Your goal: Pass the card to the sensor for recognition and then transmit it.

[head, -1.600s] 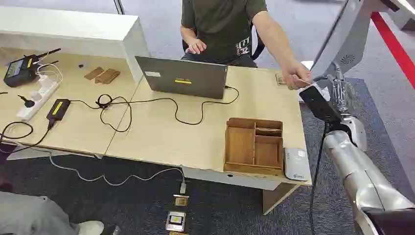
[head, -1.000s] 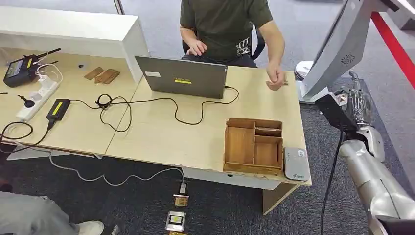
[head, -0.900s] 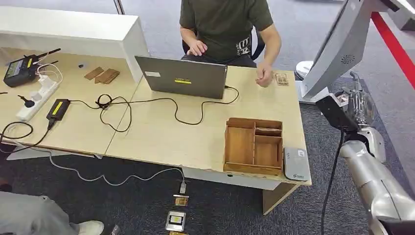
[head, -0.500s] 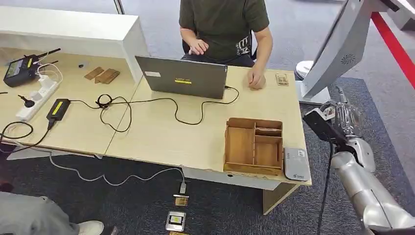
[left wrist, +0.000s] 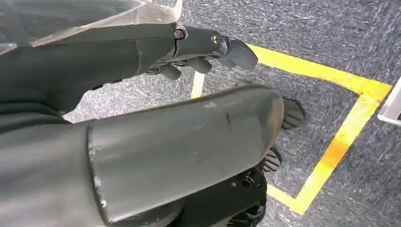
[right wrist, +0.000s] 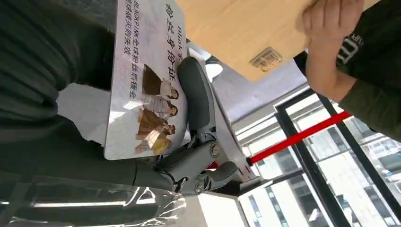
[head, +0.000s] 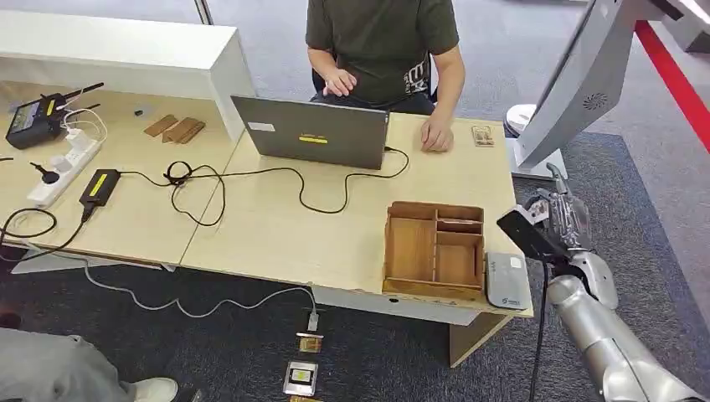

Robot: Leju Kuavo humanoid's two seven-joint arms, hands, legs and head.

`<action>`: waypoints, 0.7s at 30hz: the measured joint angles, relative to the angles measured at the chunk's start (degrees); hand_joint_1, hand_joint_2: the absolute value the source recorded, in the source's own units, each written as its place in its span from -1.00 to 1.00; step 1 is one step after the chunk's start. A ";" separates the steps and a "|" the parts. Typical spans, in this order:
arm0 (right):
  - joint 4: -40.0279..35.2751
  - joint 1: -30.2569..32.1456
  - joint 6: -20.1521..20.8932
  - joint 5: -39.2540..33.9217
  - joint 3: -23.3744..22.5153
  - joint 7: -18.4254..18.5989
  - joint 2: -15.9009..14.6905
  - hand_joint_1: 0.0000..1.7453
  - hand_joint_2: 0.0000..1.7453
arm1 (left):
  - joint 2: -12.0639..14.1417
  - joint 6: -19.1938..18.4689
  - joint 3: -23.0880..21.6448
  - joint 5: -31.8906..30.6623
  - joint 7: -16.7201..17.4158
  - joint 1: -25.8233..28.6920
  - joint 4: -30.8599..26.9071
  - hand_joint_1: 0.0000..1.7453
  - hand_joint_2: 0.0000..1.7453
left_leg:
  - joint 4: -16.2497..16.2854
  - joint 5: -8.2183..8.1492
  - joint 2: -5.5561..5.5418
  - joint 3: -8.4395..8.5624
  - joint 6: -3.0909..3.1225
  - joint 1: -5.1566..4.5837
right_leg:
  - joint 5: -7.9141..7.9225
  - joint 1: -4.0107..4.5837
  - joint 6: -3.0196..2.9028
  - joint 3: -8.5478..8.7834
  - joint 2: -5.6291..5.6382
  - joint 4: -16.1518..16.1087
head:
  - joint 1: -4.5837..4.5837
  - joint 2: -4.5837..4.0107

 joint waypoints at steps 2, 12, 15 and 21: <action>0.02 0.06 0.33 -0.26 0.04 0.72 -0.20 1.00 1.00 | 0.00 0.13 0.00 0.00 0.04 0.00 0.00 -1.00 -1.00 | 0.00 0.00 0.00 0.01 0.00 0.00 | 0.00 0.00 0.00 0.00 0.00 -0.01 | -0.02 0.00; 0.63 -0.11 1.16 0.31 0.15 3.23 -1.86 1.00 1.00 | -0.11 1.62 0.07 0.66 0.59 0.03 0.00 -1.00 -1.00 | 0.00 0.00 0.01 0.00 0.00 0.00 | 0.00 0.00 0.00 0.00 0.00 0.00 | -0.02 0.00; 0.72 -0.13 1.49 0.55 0.31 3.02 -1.92 1.00 1.00 | -0.24 1.73 0.17 0.85 0.70 0.02 0.00 -1.00 -1.00 | 0.00 0.00 0.01 0.01 0.00 0.00 | 0.00 0.00 0.00 0.01 0.00 0.00 | -0.02 0.00; 0.81 0.12 1.55 0.52 0.83 2.47 -1.97 1.00 1.00 | -0.31 1.73 0.26 1.03 0.59 0.01 0.00 -1.00 -1.00 | 0.00 0.00 0.01 0.01 0.00 0.00 | 0.00 0.00 0.00 0.00 0.00 0.00 | -0.02 0.00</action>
